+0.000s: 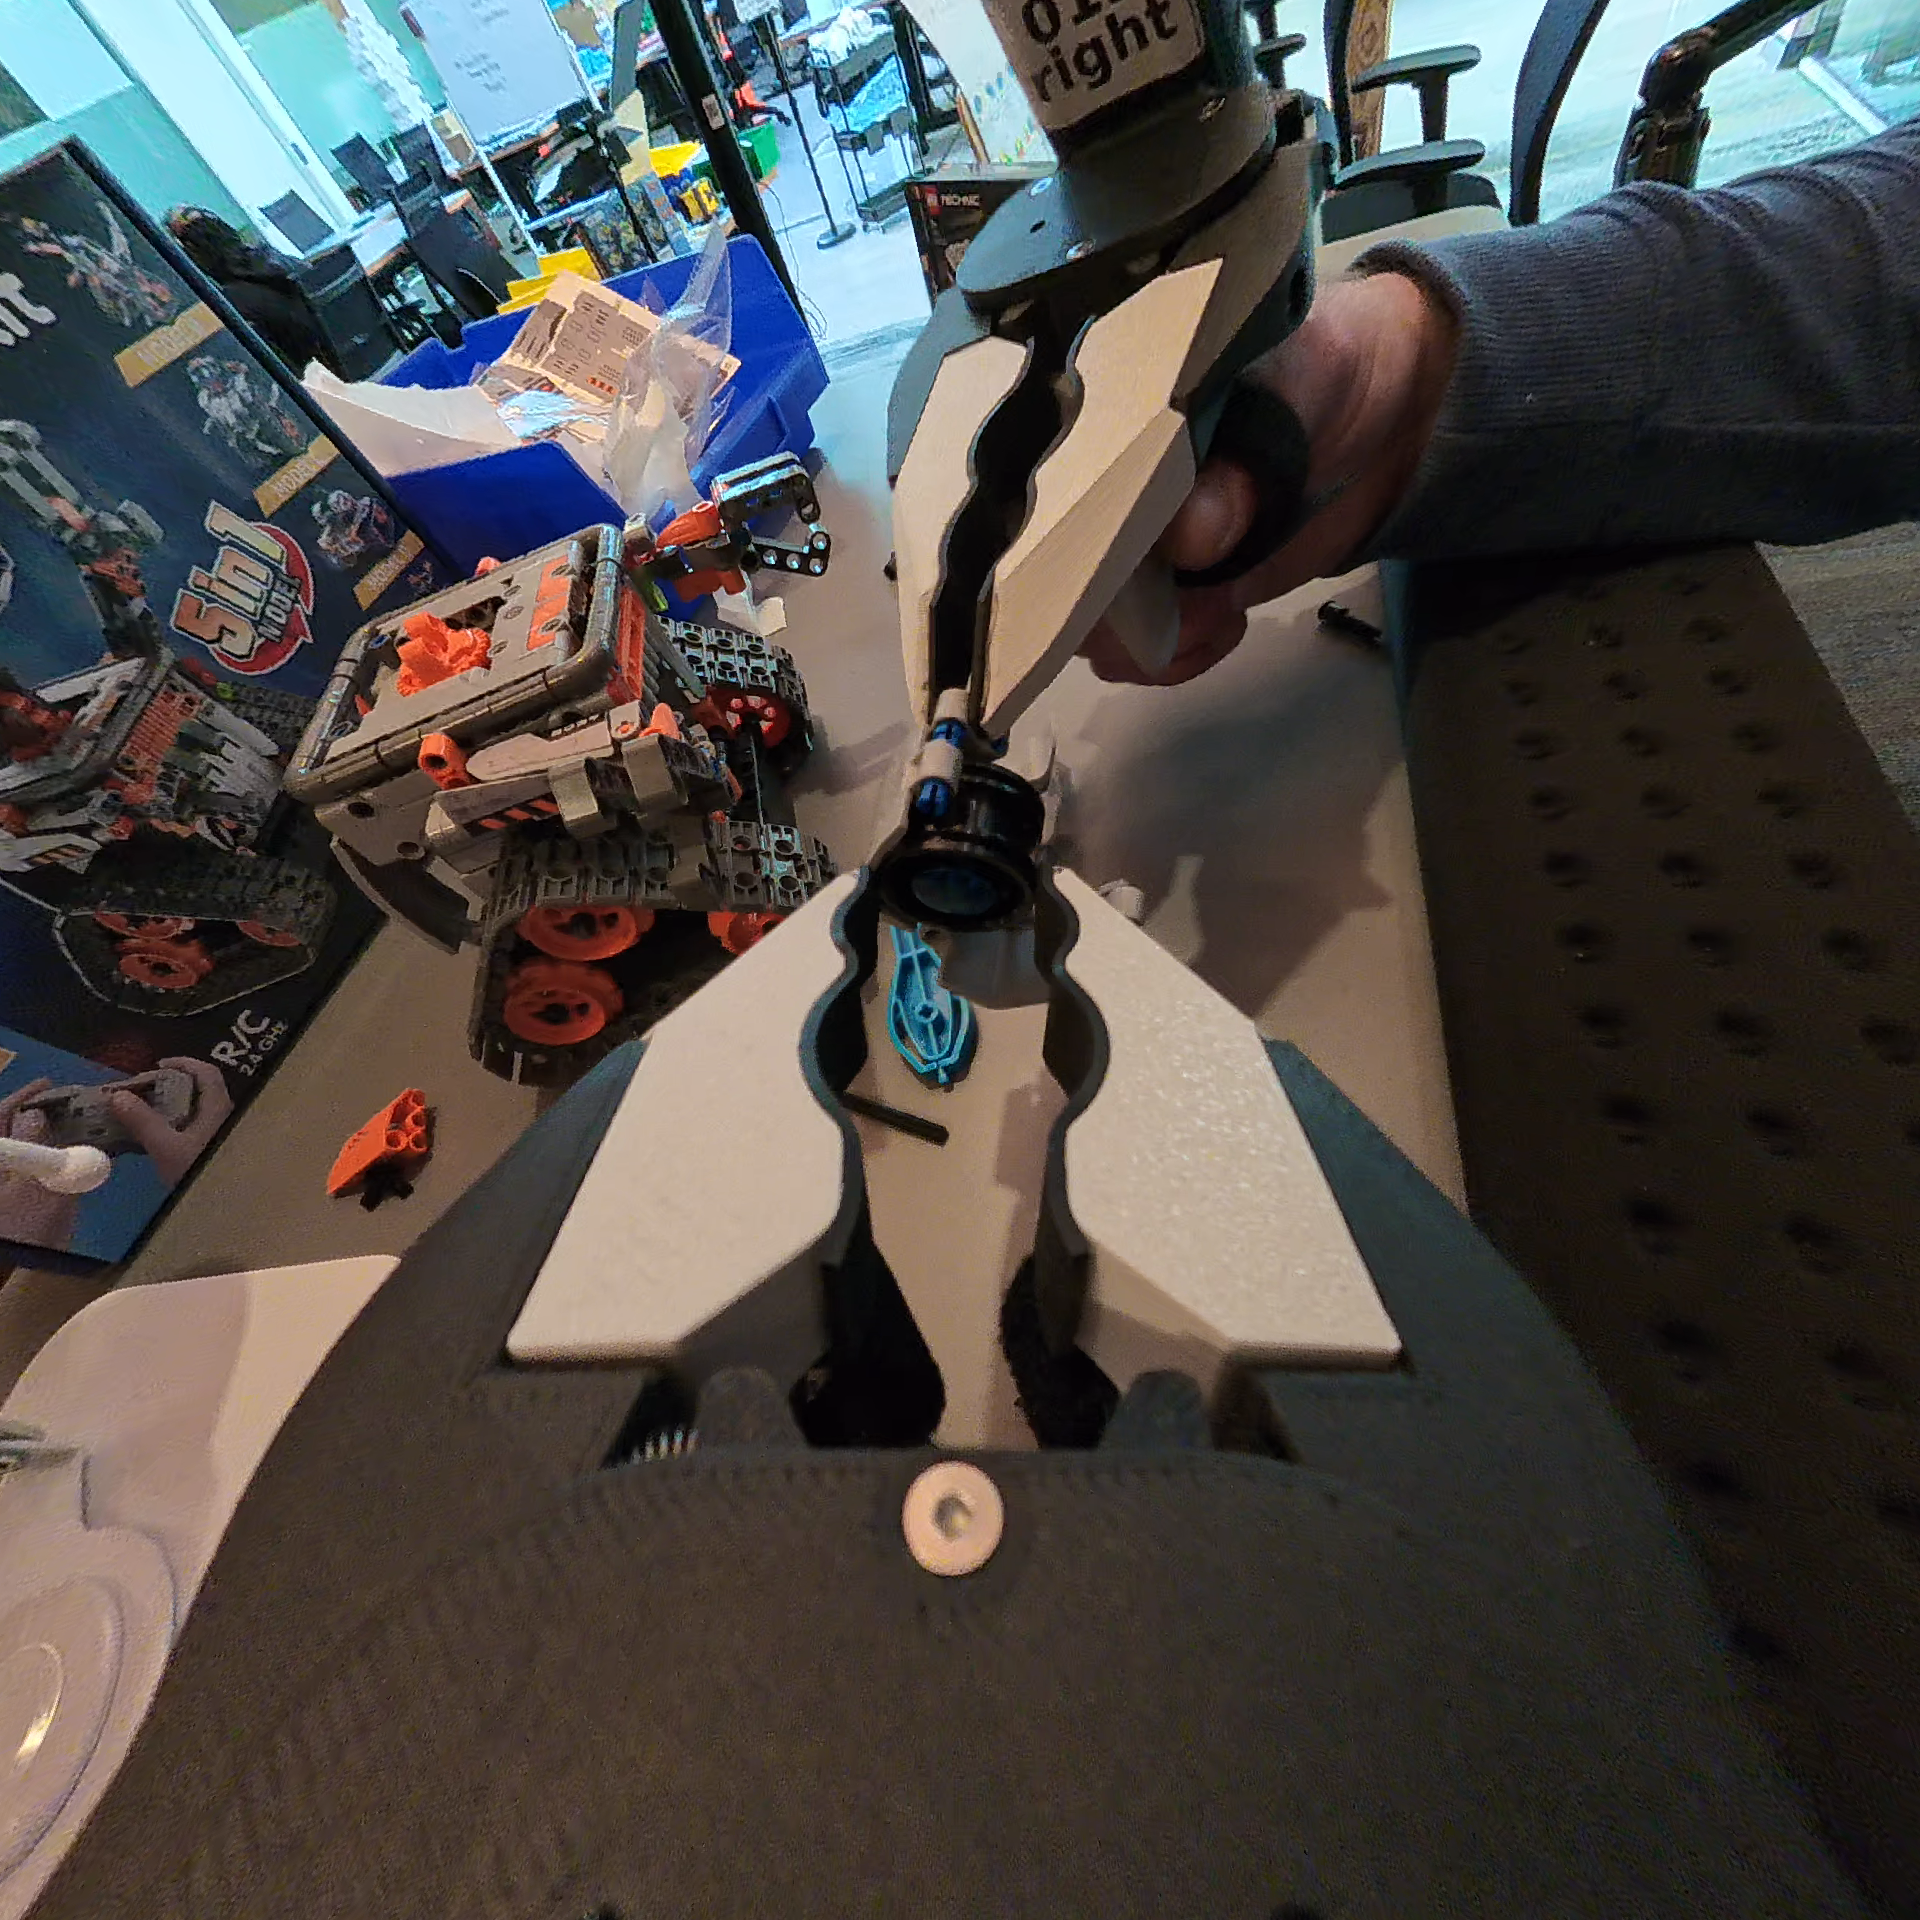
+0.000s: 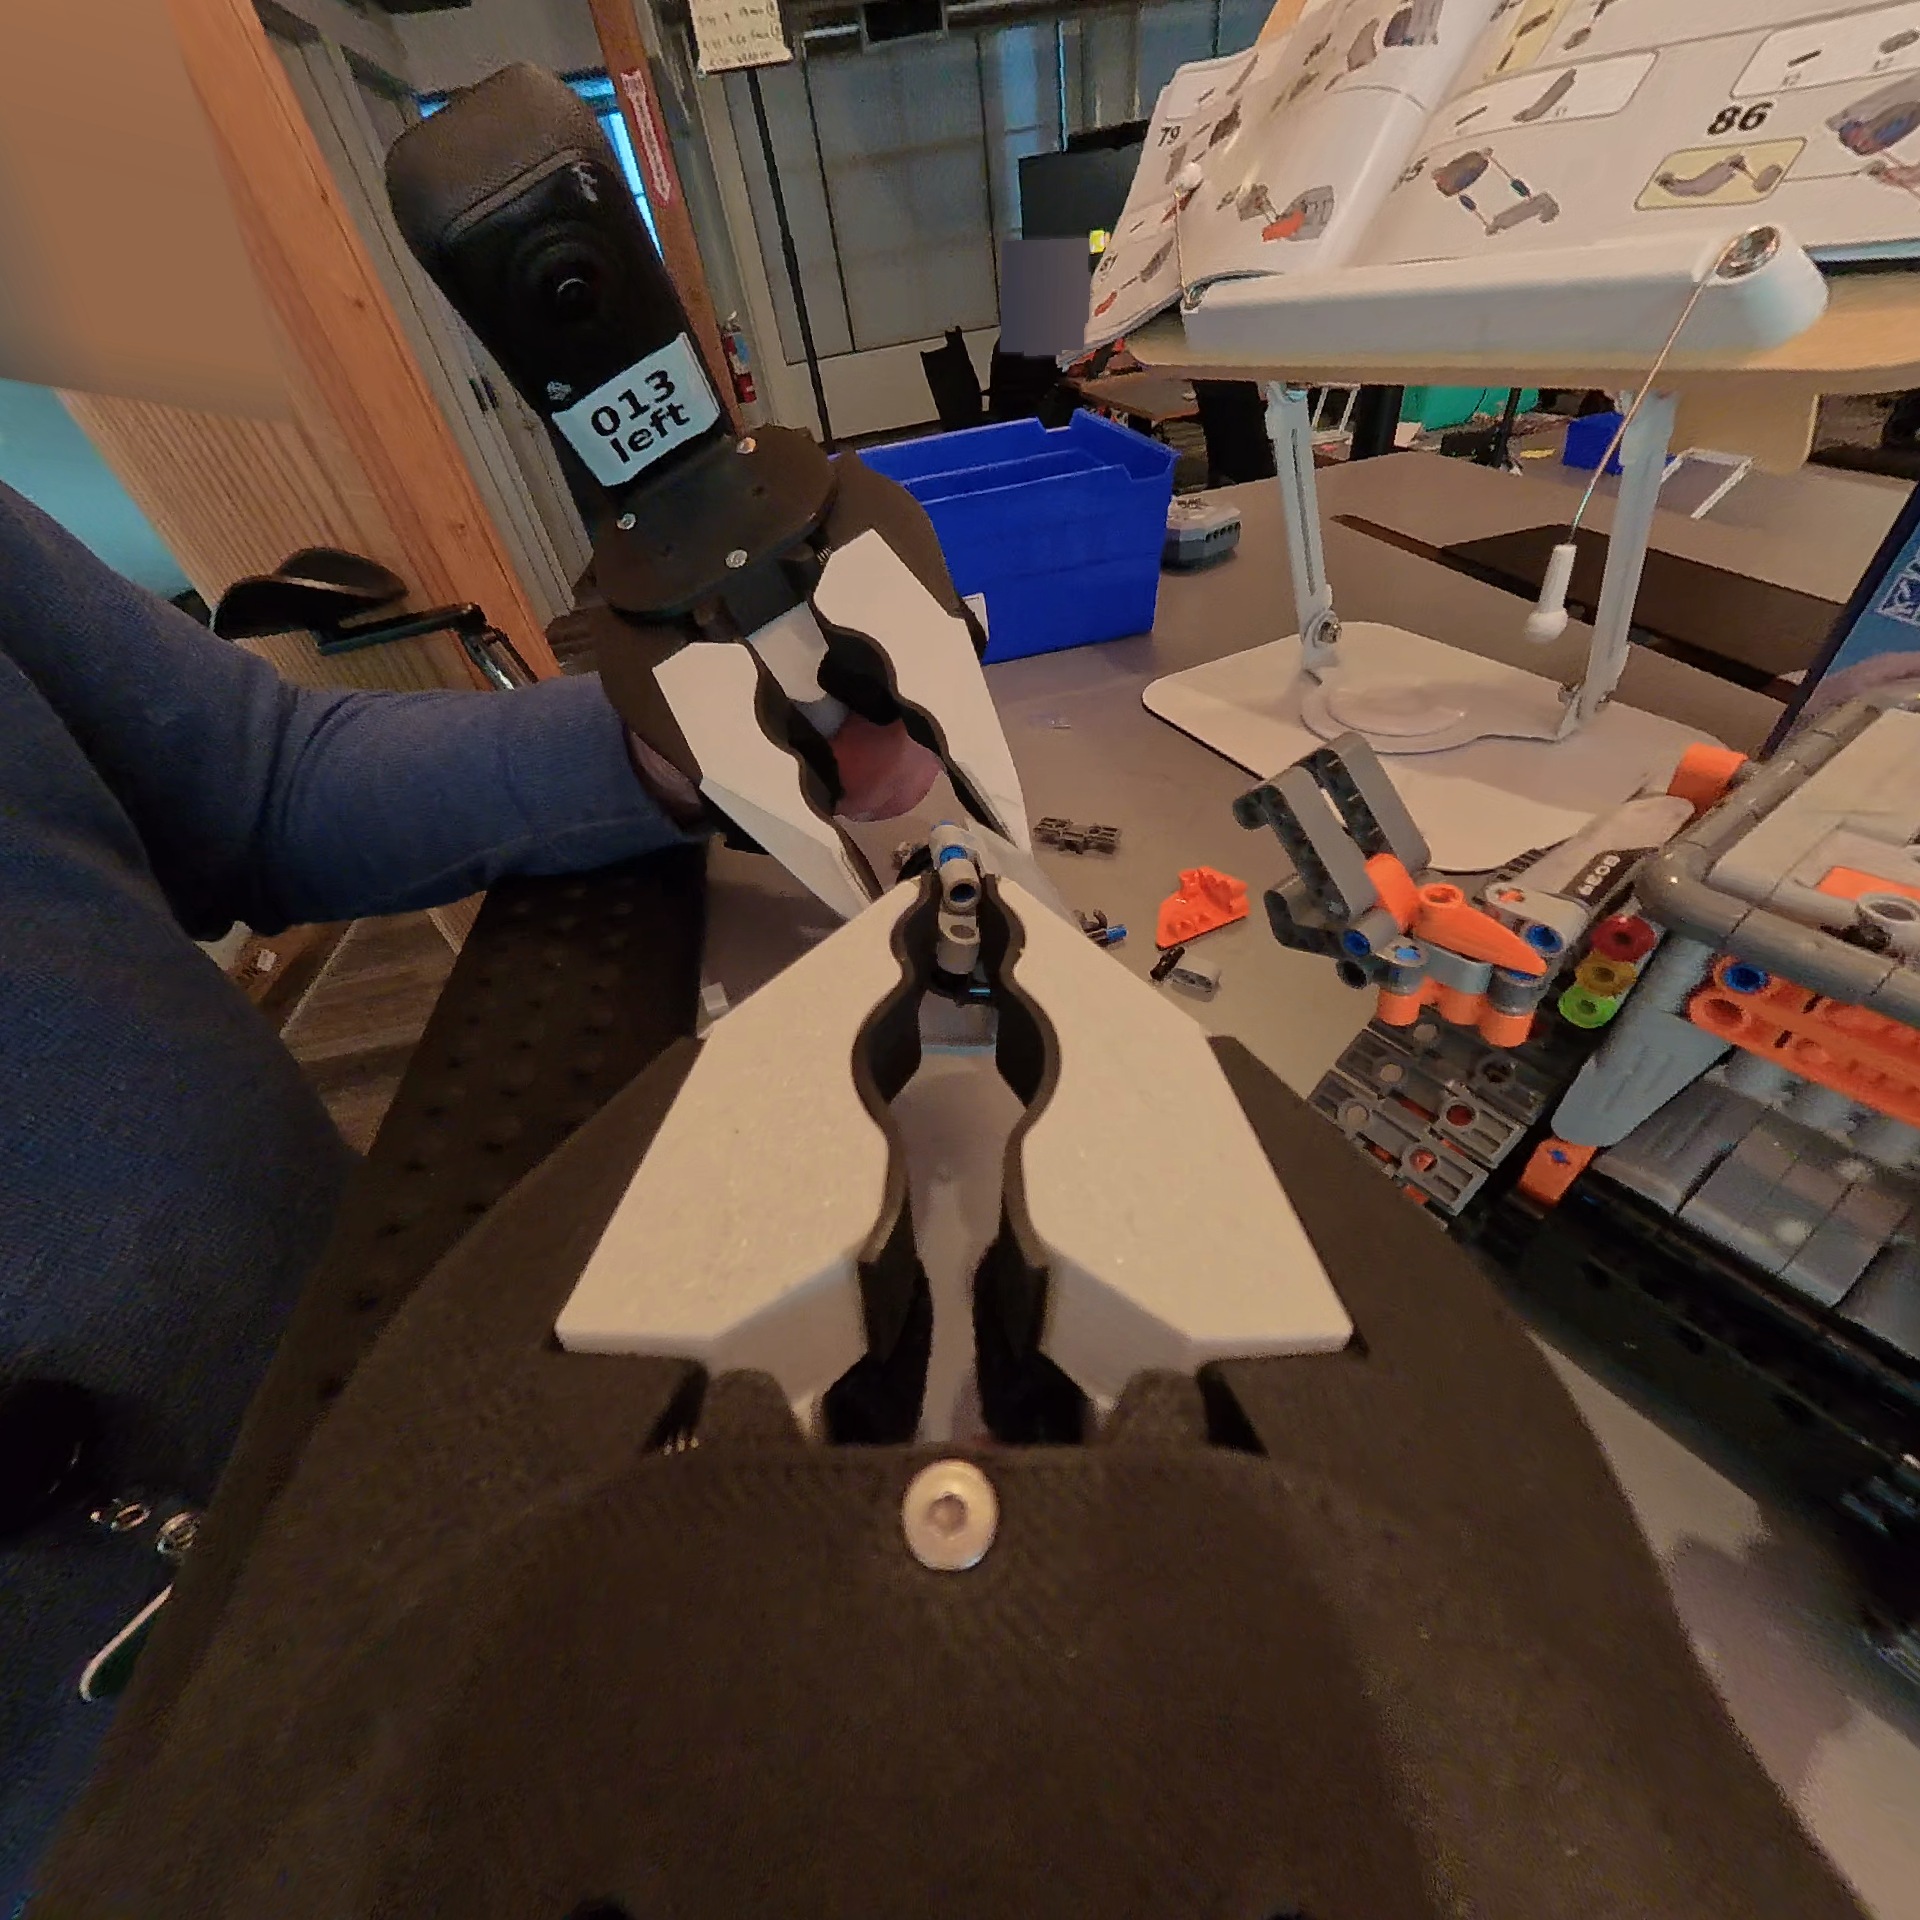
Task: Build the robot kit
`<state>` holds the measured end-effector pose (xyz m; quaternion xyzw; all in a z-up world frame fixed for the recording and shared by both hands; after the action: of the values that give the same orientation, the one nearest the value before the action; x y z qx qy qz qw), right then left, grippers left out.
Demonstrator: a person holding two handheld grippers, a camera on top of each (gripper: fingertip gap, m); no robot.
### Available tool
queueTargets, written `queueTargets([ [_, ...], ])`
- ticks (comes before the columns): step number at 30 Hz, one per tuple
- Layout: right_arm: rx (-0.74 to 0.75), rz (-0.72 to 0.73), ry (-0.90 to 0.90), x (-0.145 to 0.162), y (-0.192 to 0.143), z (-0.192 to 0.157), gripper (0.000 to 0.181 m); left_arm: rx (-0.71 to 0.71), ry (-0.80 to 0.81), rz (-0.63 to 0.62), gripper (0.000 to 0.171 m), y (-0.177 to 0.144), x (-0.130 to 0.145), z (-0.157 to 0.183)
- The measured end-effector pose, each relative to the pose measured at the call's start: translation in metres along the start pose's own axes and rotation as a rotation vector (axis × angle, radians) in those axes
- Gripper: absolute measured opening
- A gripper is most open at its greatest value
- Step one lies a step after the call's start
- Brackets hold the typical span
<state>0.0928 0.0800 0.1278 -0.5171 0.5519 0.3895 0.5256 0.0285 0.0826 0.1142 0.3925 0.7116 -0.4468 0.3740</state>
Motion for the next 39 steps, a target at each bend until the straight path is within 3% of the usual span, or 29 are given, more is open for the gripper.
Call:
queueTargets([
  [8,0.000,-0.025,-0.020,0.004,0.003,-0.001,0.004,0.032,-0.060,0.011,0.040,0.005,0.001,0.003],
  [11,0.007,-0.027,-0.025,0.004,0.003,0.000,0.004,0.004,-0.094,-0.018,0.036,0.011,0.006,0.000],
  [14,0.042,0.060,0.004,-0.006,-0.002,0.005,0.004,-0.045,-0.183,-0.036,0.036,0.013,0.010,-0.010],
  [17,0.092,0.119,0.032,-0.011,-0.007,0.014,0.004,-0.026,-0.263,-0.002,0.019,0.014,0.005,-0.011],
  [19,0.089,0.111,0.035,-0.009,-0.005,0.014,0.004,0.000,-0.305,0.019,0.017,0.016,0.001,-0.010],
  [24,0.049,0.147,0.065,-0.013,-0.006,0.012,0.004,0.027,-0.337,0.062,0.014,0.015,-0.002,-0.011],
  [29,0.061,0.103,0.027,-0.010,-0.007,0.012,0.004,0.057,-0.309,0.049,0.003,0.013,0.000,-0.006],
  [35,0.031,0.081,0.012,-0.007,-0.009,0.009,0.004,0.118,-0.346,0.079,0.002,0.006,-0.001,-0.004],
  [39,-0.007,0.115,-0.026,-0.012,-0.013,0.002,0.004,0.187,-0.468,0.133,0.049,0.003,-0.006,-0.008],
])
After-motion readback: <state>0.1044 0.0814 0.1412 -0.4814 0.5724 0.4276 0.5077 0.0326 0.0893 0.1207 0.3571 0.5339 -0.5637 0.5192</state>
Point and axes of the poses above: each gripper's, where its closed fingertips meet, y out along the fingers, x out of its underside, z = x × y across the jaws, the point moved 3 cm from there along -y, back along the fingers, and after that the axes turned 5 degrees about -x, right-handed, at the moved point
